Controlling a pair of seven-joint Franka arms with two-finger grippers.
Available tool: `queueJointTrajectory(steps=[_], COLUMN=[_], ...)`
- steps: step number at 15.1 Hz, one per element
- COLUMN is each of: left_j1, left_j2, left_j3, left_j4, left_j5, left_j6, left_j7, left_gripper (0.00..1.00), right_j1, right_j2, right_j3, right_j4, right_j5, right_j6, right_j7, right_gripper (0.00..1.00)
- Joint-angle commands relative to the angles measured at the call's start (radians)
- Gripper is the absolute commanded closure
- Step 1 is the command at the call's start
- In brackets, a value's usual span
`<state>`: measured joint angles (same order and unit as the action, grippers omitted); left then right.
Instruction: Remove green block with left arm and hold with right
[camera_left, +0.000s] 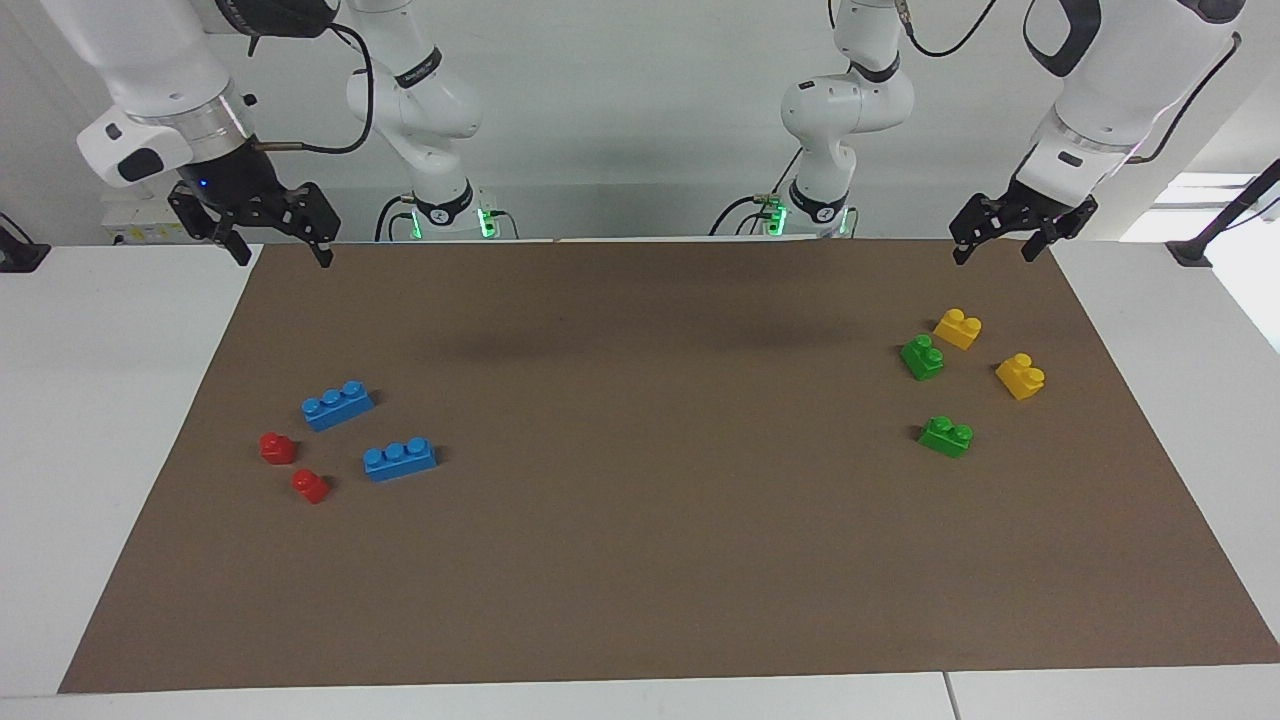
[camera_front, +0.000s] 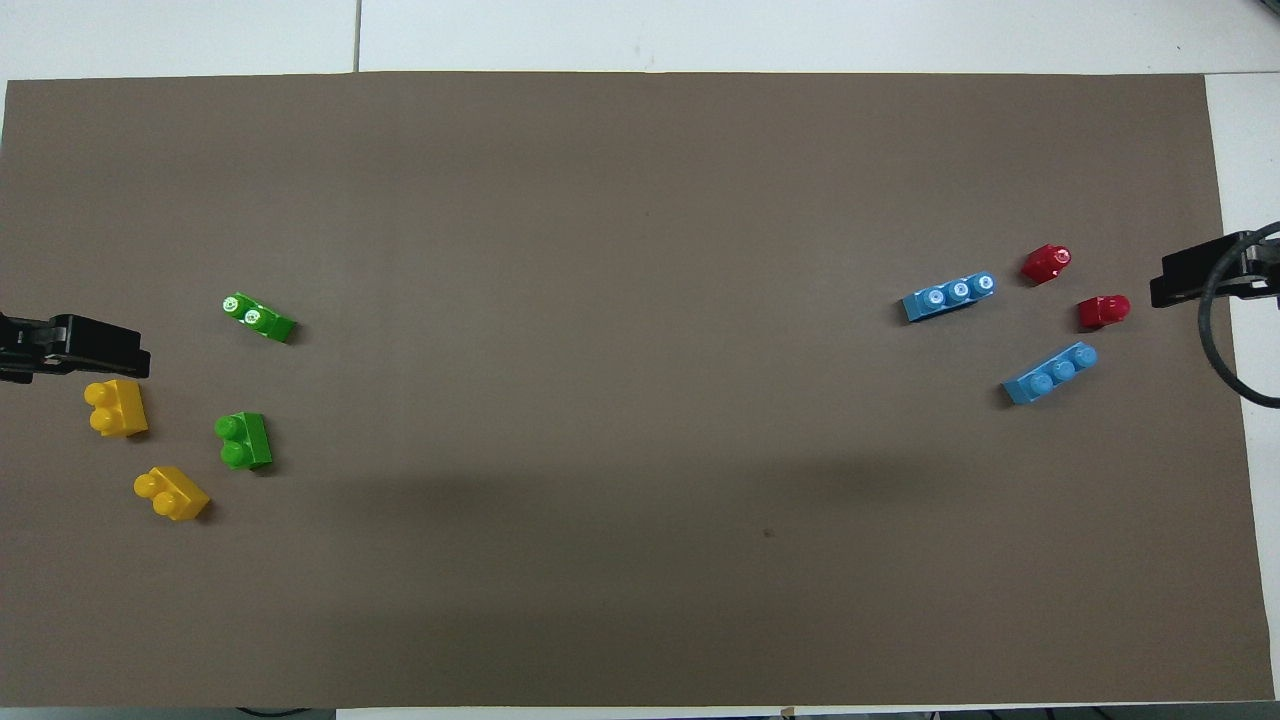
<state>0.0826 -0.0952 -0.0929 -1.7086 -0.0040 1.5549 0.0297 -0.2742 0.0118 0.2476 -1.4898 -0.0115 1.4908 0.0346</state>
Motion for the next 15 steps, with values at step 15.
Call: queueJointTrajectory(steps=[15], left_j1=[-0.011], left_j2=[-0.027], left_j3=[0.012], left_j4=[0.001], left_j5=[-0.011], left_j6=[0.004], left_j7=[0.01], left_gripper=[0.0], right_j1=[0.208], right_j2=[-0.015], right_j3=[-0.228], right_j4=[-0.012], right_j5=[-0.002], right_j6=[-0.012], right_j7=[-0.027], right_gripper=[0.0])
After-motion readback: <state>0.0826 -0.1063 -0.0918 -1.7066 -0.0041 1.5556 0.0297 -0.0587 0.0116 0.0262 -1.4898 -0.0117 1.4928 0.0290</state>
